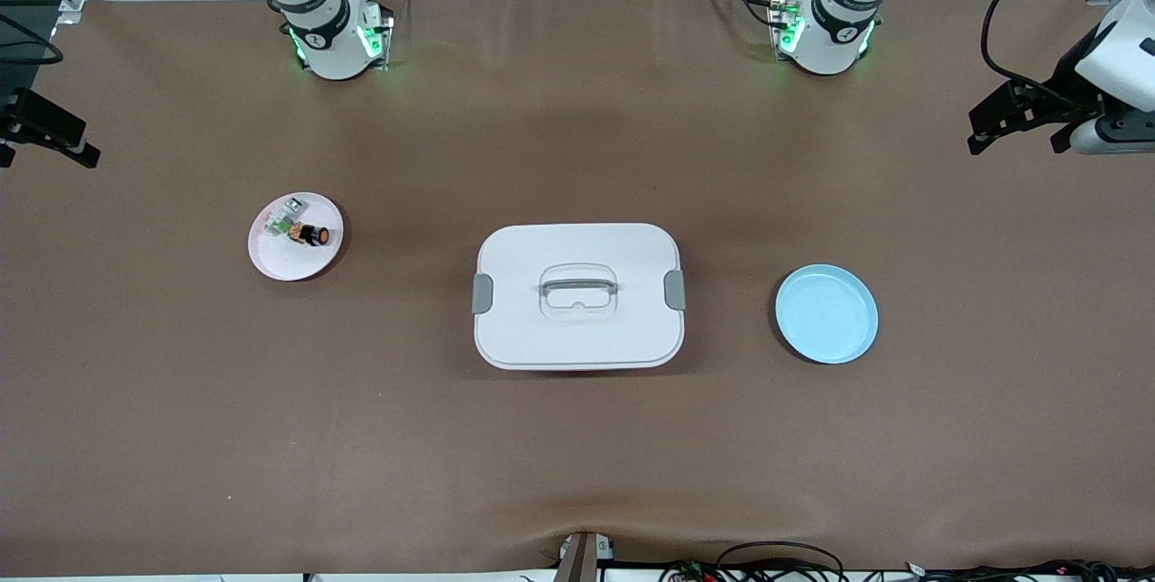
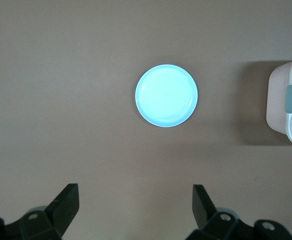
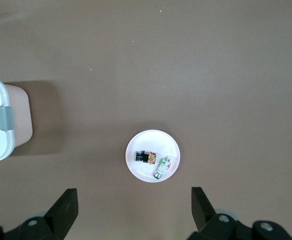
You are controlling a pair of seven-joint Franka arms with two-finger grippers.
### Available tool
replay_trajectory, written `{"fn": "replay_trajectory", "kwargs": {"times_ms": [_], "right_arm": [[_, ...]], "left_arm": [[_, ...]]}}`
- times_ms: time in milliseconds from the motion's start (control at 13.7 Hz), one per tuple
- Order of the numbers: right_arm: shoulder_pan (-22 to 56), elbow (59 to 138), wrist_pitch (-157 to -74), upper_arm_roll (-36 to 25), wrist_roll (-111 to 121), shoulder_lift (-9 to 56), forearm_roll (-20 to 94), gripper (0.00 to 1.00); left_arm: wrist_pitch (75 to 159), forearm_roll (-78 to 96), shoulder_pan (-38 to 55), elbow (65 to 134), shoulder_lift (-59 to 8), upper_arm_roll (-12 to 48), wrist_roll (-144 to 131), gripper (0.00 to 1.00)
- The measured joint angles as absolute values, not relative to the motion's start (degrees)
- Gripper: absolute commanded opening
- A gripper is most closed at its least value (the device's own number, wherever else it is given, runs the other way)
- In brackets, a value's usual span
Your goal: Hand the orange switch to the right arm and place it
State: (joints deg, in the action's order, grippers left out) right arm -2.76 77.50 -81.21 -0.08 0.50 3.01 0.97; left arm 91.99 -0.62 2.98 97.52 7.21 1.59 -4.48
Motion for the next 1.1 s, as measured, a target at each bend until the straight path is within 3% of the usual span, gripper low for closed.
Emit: {"fn": "replay_trajectory", "kwargs": {"times_ms": [1096], "right_arm": [[-0.98,78.35,-82.04,-0.14,0.49,3.23,-1.08,1.0]], "left_arm": [[92.66,-0.62,2.63,97.51,7.21,1.42,-4.48,1.0]]}}
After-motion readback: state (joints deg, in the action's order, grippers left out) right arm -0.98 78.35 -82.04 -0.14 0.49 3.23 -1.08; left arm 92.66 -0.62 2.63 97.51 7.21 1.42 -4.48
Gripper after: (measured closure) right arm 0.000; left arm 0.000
